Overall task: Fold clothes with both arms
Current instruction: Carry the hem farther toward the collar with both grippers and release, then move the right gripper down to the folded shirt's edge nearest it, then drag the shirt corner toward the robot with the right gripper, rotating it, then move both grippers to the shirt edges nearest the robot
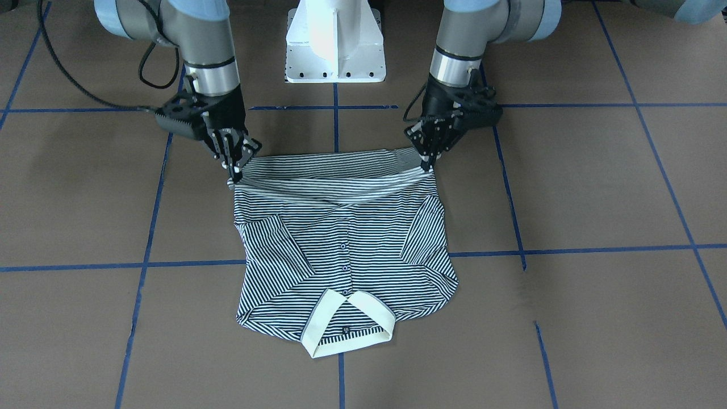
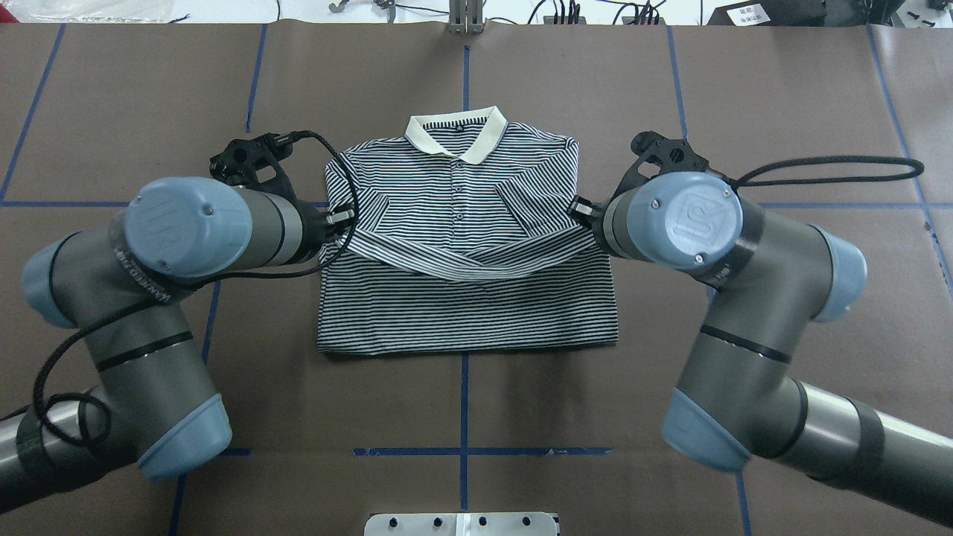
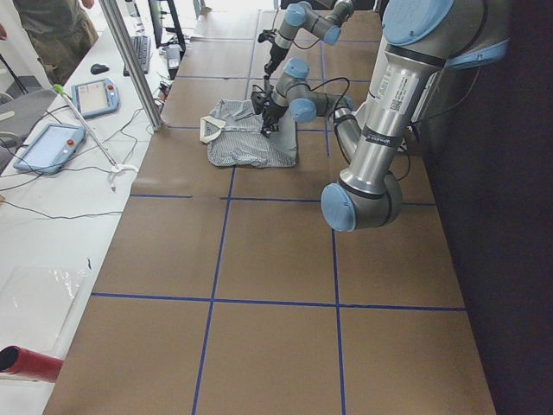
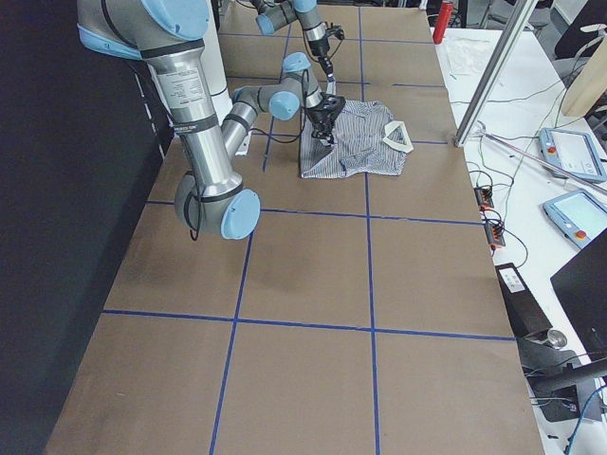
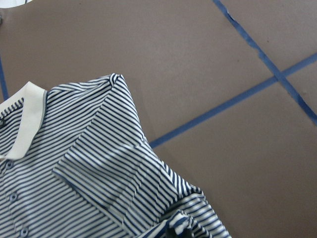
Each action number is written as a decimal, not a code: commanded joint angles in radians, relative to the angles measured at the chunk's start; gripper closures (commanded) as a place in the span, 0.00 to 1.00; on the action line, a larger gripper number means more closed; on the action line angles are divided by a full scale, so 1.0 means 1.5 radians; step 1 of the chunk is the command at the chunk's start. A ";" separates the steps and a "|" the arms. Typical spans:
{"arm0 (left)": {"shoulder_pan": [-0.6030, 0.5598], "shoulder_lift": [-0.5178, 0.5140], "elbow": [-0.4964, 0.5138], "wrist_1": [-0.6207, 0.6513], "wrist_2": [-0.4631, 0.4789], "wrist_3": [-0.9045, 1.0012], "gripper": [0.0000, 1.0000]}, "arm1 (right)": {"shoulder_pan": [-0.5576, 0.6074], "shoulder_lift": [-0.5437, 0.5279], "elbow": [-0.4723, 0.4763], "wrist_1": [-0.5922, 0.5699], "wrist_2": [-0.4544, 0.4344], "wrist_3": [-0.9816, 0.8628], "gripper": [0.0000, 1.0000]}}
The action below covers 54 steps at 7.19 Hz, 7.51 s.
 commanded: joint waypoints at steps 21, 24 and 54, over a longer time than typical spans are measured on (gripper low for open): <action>-0.085 -0.011 0.227 -0.267 0.017 0.086 0.82 | 0.099 0.050 -0.204 0.168 0.126 -0.089 0.30; -0.083 0.001 0.193 -0.275 0.008 0.083 0.79 | 0.012 -0.030 -0.106 0.168 0.097 0.073 0.25; 0.199 0.101 -0.006 -0.138 -0.004 -0.110 0.50 | -0.216 -0.250 0.373 -0.159 0.071 0.258 0.00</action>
